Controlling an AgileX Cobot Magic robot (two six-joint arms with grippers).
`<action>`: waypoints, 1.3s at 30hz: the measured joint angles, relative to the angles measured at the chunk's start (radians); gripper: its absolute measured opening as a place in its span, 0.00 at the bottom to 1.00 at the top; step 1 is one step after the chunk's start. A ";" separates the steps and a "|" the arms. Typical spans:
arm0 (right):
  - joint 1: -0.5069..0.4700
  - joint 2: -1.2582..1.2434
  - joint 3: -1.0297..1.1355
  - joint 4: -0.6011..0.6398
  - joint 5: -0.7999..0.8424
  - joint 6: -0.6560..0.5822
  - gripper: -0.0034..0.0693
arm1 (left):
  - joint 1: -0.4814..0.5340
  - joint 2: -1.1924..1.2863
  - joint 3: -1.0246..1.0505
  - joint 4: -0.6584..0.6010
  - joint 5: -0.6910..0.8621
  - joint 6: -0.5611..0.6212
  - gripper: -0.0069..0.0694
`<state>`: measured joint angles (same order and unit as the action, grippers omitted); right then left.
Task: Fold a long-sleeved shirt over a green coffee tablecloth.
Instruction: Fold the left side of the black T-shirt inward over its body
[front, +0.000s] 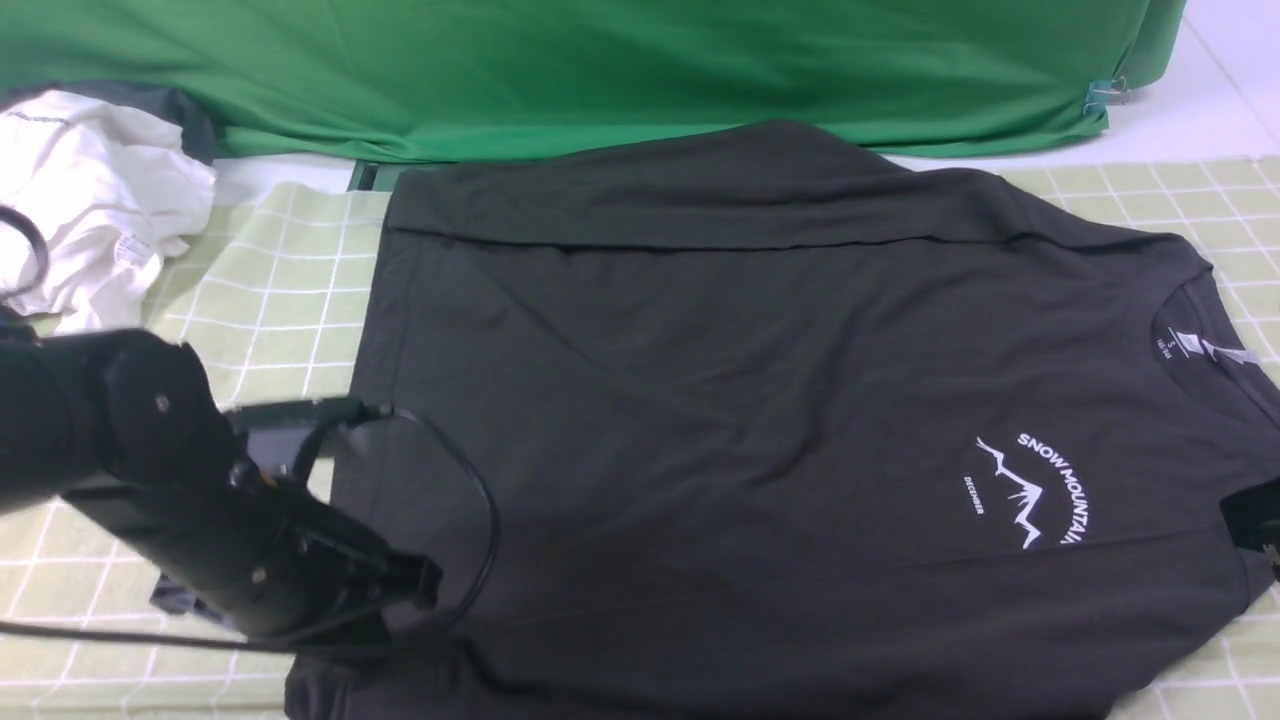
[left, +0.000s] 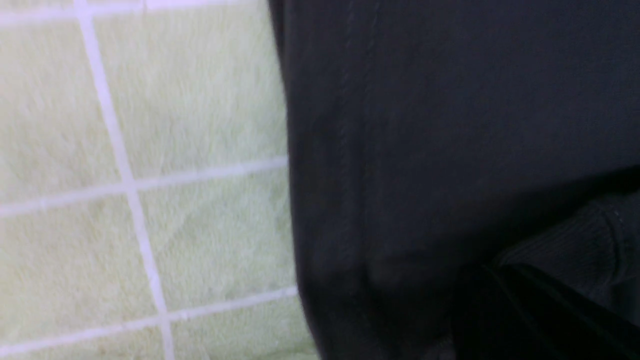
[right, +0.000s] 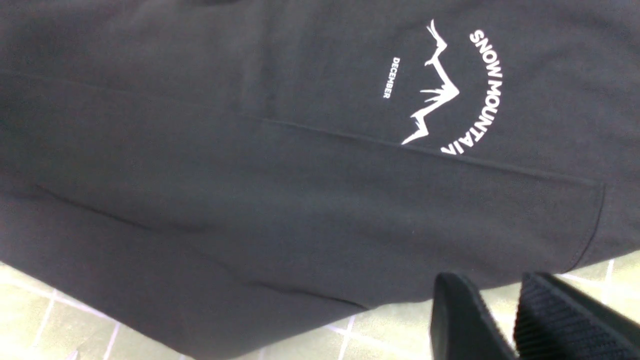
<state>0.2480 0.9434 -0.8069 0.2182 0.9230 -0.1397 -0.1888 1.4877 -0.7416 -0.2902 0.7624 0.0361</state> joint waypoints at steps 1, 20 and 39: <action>0.000 0.000 0.000 0.000 0.000 0.000 0.29 | 0.000 -0.015 -0.021 0.001 0.014 -0.007 0.11; 0.000 0.000 0.000 0.000 0.000 0.000 0.33 | 0.023 0.036 -0.573 0.091 0.288 -0.131 0.11; 0.000 0.000 0.000 0.000 0.000 0.002 0.37 | 0.116 0.505 -0.830 0.122 0.152 -0.156 0.11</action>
<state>0.2480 0.9434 -0.8069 0.2182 0.9230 -0.1378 -0.0723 1.9923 -1.5711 -0.1681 0.9147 -0.1203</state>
